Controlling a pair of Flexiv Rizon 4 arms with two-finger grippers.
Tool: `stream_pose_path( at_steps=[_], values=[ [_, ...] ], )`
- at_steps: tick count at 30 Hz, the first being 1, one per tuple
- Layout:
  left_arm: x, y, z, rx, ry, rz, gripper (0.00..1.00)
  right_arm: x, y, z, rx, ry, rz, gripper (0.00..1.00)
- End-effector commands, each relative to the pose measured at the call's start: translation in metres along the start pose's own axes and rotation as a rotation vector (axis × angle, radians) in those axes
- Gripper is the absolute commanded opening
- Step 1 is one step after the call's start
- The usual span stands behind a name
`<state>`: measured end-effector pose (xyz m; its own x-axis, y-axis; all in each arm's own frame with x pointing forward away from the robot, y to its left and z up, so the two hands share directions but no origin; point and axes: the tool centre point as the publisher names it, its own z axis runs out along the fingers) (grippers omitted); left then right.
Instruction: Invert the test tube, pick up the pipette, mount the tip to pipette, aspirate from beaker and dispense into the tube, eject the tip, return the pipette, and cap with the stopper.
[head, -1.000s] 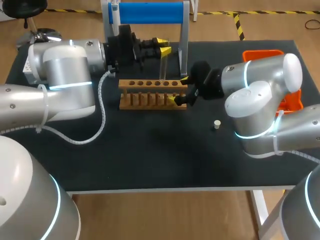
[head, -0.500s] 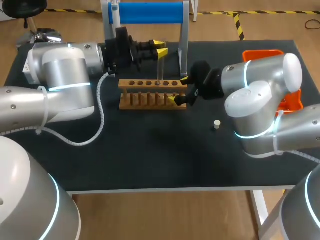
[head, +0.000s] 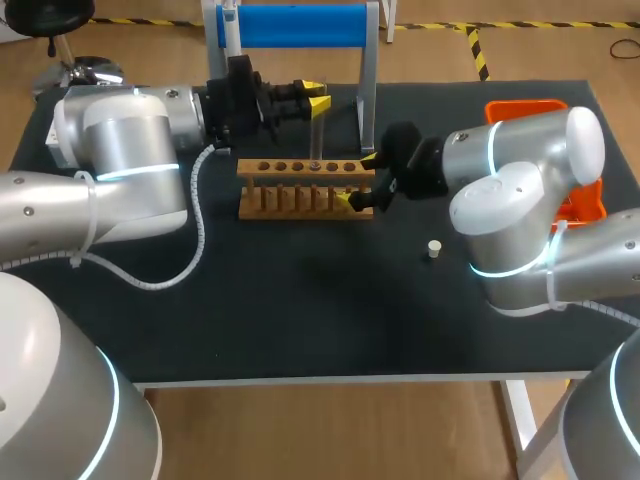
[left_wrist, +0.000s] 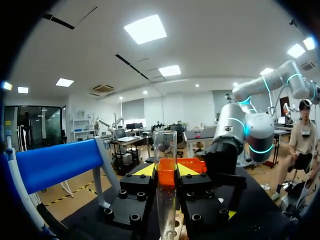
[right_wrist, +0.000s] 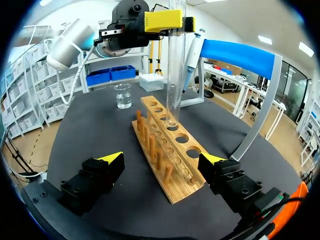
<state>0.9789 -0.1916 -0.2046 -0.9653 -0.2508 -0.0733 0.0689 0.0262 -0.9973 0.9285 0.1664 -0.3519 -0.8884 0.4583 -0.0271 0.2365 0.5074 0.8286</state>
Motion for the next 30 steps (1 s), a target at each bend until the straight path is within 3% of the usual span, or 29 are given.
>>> stream_pose_path(
  at_steps=[1,30],
  values=[
    [-0.004,0.005,0.002,0.003,0.005,-0.003,0.00,0.000,0.001,-0.001,0.004,0.002,0.000,1.00],
    [-0.009,0.028,0.005,-0.002,-0.011,-0.072,0.00,0.000,0.001,-0.001,0.004,0.002,0.000,1.00]
  ],
)
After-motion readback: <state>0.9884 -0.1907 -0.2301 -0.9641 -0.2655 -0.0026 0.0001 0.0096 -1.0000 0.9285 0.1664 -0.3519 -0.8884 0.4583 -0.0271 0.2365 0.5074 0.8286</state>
